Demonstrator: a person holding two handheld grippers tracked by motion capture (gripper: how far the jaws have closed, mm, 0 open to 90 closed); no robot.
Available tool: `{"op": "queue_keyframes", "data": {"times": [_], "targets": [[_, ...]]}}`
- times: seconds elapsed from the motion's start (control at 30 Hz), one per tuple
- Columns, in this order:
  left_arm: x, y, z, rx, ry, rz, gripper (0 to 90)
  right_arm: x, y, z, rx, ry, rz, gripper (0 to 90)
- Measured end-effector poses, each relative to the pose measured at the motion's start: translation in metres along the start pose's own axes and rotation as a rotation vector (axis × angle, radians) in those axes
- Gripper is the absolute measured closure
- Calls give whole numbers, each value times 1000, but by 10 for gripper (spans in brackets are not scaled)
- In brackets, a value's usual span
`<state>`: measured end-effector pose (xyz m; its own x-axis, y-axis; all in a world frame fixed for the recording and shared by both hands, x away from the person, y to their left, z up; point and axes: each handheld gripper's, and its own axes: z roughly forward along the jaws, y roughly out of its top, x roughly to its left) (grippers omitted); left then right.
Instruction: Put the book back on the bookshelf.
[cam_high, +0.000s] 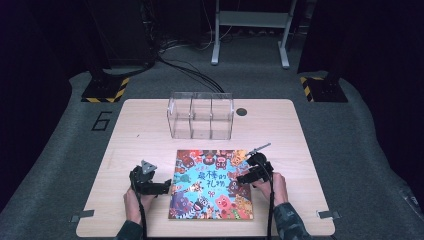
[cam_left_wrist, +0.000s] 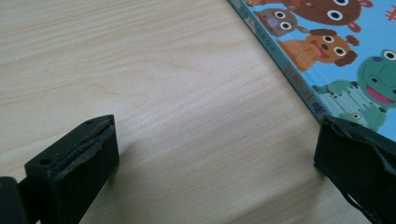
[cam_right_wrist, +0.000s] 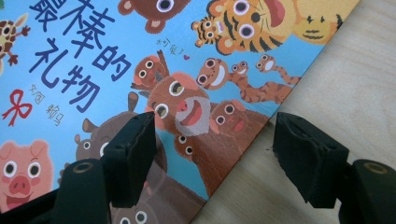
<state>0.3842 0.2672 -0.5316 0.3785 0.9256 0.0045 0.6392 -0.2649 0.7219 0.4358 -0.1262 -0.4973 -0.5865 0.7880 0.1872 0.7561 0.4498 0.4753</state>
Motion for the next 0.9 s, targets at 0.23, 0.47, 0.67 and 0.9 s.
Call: {"op": "queue_keyframes", "data": {"times": [0.23, 0.47, 0.67, 0.9], "targets": [[6, -2, -3, 0, 42, -1, 0, 0, 0, 0, -5, -6, -4, 323], [9, -3, -2, -7, 34, -42, 0, -2, 0, -2, 6, 2, -4, 340], [3, 1, 0, 10, 0, -5, 0, -3, -1, -2, -9, 5, 4, 357], [-9, 4, 3, 0, 0, 5, 4, -5, -4, -2, -36, 11, -1, 366]]}}
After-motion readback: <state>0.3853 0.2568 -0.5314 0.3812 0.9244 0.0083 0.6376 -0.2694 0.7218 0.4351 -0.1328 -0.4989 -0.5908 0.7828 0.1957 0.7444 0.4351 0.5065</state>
